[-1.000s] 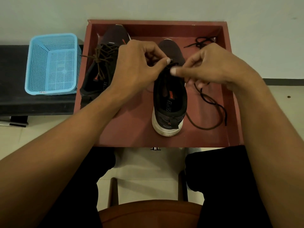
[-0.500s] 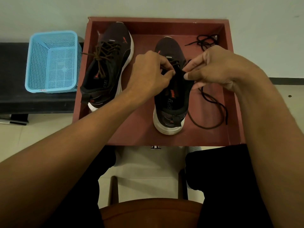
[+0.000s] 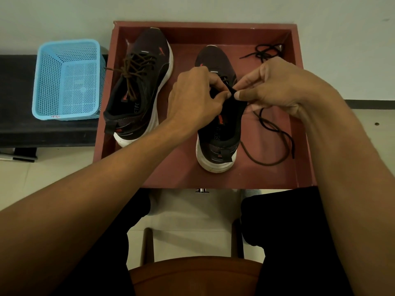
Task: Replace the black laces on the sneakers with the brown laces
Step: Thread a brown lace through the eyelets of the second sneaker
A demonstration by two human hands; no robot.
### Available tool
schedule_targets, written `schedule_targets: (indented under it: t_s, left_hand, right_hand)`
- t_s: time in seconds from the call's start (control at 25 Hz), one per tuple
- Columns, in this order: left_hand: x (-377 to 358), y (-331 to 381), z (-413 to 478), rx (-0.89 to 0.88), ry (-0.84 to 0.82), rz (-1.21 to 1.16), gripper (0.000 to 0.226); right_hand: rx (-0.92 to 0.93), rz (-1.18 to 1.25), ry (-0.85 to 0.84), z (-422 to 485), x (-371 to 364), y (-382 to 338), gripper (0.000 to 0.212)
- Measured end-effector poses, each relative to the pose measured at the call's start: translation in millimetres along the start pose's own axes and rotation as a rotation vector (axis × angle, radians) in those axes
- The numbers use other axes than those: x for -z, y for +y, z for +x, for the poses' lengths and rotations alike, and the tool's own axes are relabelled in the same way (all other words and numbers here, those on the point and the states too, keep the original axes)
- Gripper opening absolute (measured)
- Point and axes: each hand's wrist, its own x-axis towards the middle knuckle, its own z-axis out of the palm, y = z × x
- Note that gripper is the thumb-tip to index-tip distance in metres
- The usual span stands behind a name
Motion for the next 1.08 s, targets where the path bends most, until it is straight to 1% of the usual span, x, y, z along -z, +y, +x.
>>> schedule_targets:
  t_s: [0.08, 0.2, 0.28, 0.4, 0.48, 0.68, 0.76, 0.84, 0.92, 1.08]
  left_hand:
    - [-1.6, 2.1, -2.3, 0.010, 0.034, 0.015, 0.012]
    - [-1.8, 2.6, -3.6, 0.023, 0.041, 0.013, 0.009]
    - [-0.7, 1.5, -2.8, 0.022, 0.040, 0.010, 0.009]
    - [0.6, 5.9, -5.7, 0.033, 0.030, 0.041, 0.006]
    - [-0.2, 8.0, -7.5, 0.031, 0.032, 0.056, 0.005]
    - [-1.4, 5.3, -7.0, -0.001, 0.042, 0.055, 0.008]
    - [-1.7, 3.8, -6.4, -0.019, 0.031, 0.046, 0.007]
    - [-0.1, -0.3, -5.4, -0.031, 0.012, 0.042, 0.004]
    - [0.8, -4.5, -4.4, -0.040, 0.001, 0.030, 0.003]
    - [0.3, -3.4, -4.7, -0.053, -0.012, -0.002, 0.002]
  right_hand:
    - [0.008, 0.003, -0.010, 0.6, 0.2, -0.1, 0.011]
    - [0.009, 0.032, -0.017, 0.0, -0.6, -0.9, 0.010]
    - [0.004, 0.081, -0.027, -0.5, -1.0, -1.2, 0.008]
    - [-0.026, 0.189, -0.076, -1.0, 0.9, 0.4, 0.014]
    - [-0.042, 0.219, -0.099, -1.5, 3.1, 1.4, 0.016]
    - [-0.036, 0.218, -0.097, -3.8, 2.5, -1.0, 0.016]
    - [-0.028, 0.151, -0.067, -4.6, 1.1, -2.9, 0.019]
    - [-0.022, 0.081, -0.024, -3.6, -0.5, -3.3, 0.016]
    - [-0.027, 0.060, 0.002, -2.8, -1.0, -3.0, 0.013]
    - [-0.025, 0.047, 0.000, -3.1, 0.1, -2.1, 0.011]
